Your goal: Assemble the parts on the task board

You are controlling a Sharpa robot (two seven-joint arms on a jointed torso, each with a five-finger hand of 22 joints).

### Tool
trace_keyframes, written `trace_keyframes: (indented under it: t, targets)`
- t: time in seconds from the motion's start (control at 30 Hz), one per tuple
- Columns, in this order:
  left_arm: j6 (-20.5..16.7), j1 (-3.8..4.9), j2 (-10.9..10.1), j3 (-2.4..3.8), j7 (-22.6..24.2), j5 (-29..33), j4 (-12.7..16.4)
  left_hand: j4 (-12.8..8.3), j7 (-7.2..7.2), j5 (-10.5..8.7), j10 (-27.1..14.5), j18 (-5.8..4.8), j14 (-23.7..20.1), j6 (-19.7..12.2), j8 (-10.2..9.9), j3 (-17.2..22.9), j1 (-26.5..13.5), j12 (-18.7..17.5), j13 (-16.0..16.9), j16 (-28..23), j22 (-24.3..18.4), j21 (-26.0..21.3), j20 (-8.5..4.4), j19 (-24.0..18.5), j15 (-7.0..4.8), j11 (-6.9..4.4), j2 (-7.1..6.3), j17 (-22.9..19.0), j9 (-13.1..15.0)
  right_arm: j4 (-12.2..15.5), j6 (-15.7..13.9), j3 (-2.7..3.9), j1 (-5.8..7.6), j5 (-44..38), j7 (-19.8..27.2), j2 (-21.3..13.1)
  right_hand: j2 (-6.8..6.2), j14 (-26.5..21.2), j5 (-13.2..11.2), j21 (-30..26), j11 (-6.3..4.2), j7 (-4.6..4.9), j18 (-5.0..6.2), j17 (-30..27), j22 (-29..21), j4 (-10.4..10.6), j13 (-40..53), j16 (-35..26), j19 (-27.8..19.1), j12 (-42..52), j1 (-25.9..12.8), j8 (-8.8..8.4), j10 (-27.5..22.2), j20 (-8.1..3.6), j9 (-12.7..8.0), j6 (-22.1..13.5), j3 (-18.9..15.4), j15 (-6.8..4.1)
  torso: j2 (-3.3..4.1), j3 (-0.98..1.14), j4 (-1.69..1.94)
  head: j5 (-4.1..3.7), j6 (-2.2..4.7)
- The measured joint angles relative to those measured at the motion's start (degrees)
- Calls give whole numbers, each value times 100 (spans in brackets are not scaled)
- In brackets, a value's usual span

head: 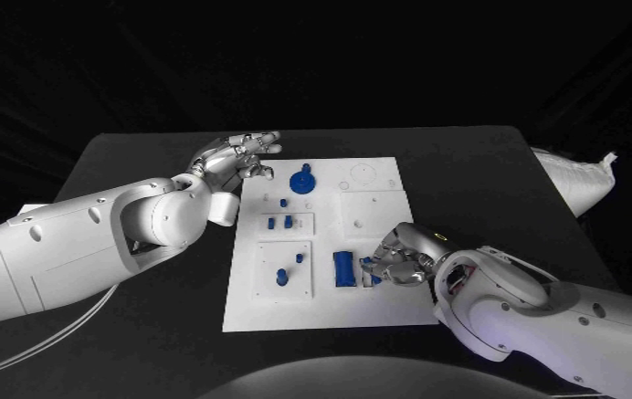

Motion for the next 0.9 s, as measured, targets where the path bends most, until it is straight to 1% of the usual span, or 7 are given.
trace_keyframes:
  t: [0.07,0.17,0.27,0.63,0.7,0.77,0.9]
  targets:
    - [2,0,0,0,-1,0,-1,0,0,0,0,0,0,0,0,0,0,0,0,0,0,0,0,0,0,0,0,0,0,-6,11,-1,0,8,-13,6,6,1,22,0,-29,-1,1,0,0,7,0,0,-6,0,-6,44,-9,-35,42,1,-40,-1,0,1,0,0,-2]
    - [6,0,0,0,-4,0,-1,0,0,0,0,0,0,0,0,0,0,0,0,0,0,0,0,0,0,0,0,0,0,-12,32,-4,-3,17,-32,14,7,-1,32,0,-46,-3,1,0,0,-16,0,0,0,96,-7,111,-12,-41,138,4,-114,-43,-1,1,-1,0,-3]
    - [11,0,0,0,-7,-1,-1,0,0,0,0,0,0,0,0,0,0,1,0,0,0,0,0,0,0,0,0,-1,0,-14,56,-4,-3,18,-48,20,29,10,64,0,-96,3,1,0,-1,-23,-1,0,0,224,-30,189,-14,-82,229,38,-167,-72,0,1,-1,0,-3]
    - [24,0,-1,0,-17,-2,3,0,0,0,0,0,0,0,0,0,0,22,-1,0,1,0,0,0,0,0,0,-9,0,-24,136,-3,-3,1,-77,48,73,10,64,0,-98,-29,2,-1,-2,16,-1,0,0,291,-73,262,-16,-81,357,72,-268,-72,0,0,-1,-2,-15]
    - [26,0,-1,0,-19,-2,3,0,0,0,0,0,0,0,0,0,0,22,-1,0,1,0,0,0,0,0,0,-9,0,-27,143,-1,-2,-2,-82,54,73,10,64,0,-97,-36,1,-1,-2,1,-1,0,-20,291,-73,264,-16,-102,367,80,-284,-72,0,0,0,3,-16]
    - [28,0,-1,0,-21,-2,3,0,0,0,0,0,0,0,0,0,0,22,-1,0,1,0,0,0,0,0,0,-9,0,-31,150,0,-1,-5,-87,62,75,-10,87,0,-97,-45,1,-1,-2,24,-1,0,-1,291,-75,266,-16,-121,380,89,-307,-91,0,0,0,8,-16]
    - [32,0,-1,0,-23,-3,5,0,0,0,0,0,0,0,0,0,0,22,-1,0,1,0,0,0,0,0,0,-9,0,-42,158,0,-1,-9,-90,78,126,10,87,2,-118,-71,1,-1,-2,56,-1,0,0,312,-126,318,5,-121,435,116,-339,-113,0,-1,1,10,-11]
